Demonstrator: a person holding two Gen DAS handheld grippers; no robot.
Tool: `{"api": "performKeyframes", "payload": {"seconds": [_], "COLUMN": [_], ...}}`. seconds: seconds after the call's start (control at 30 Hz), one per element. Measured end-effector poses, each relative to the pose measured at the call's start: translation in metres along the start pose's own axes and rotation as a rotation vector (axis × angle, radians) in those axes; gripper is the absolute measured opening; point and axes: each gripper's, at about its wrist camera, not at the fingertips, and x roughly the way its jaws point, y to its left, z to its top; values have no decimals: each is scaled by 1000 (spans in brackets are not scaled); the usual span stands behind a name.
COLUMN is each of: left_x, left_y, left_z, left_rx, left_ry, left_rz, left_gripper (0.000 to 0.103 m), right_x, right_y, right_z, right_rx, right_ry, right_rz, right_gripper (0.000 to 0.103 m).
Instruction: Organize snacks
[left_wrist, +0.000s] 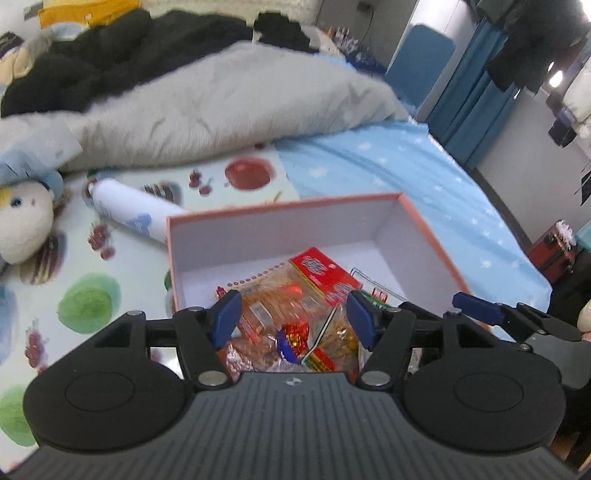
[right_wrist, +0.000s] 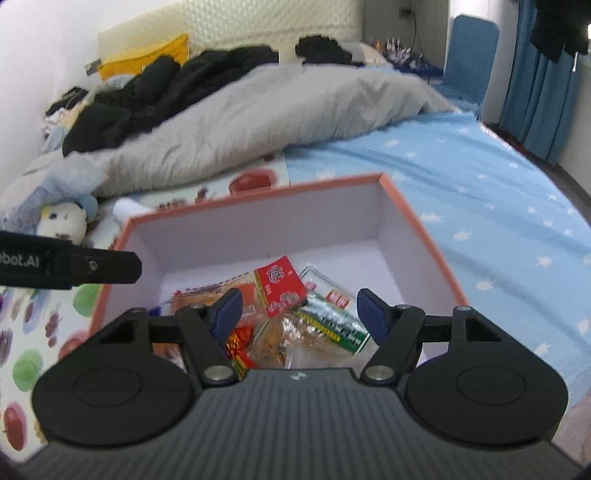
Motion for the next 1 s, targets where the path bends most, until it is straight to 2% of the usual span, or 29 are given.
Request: {"api": "performKeyframes", "payload": {"seconds": [0.13,0.2,0.3,0.47,0.6,0.7,0.9,1.0], "left_x": [-39,-62,-96,-143,-175,-193,-211,-222], "left_y": [-3,-3,-5,-8,-8,-11,-12,-12], "left_z": [4,4,2,-7,-24,-39,-67,-84], "left_rx": [15,14,37,80,99,127,126,111], "left_ry": [-60,-104,-167,-228,-298,-330,-334,-326], "left_rz": [-10,-13,-4,-3,-17,18,20,17], "left_gripper": [72,81,88,99,103,103,103,103], "right_x": [-38,-61,-91,-133,-161,-176,-195,-203], "right_y": [6,11,15,18,20,23,27,27], "right_z": [13,17,21,23,10,-2,-23,-35], "right_rx": [-4,-4,-13,-14,2,-11,-16,26], "right_ry": [-86,-131,-187,-254,-304,-327,-339,-327], "right_rz": [3,11,21,33,26,19,14,17], "right_gripper": [71,71,71,71,71,71,71,71]}}
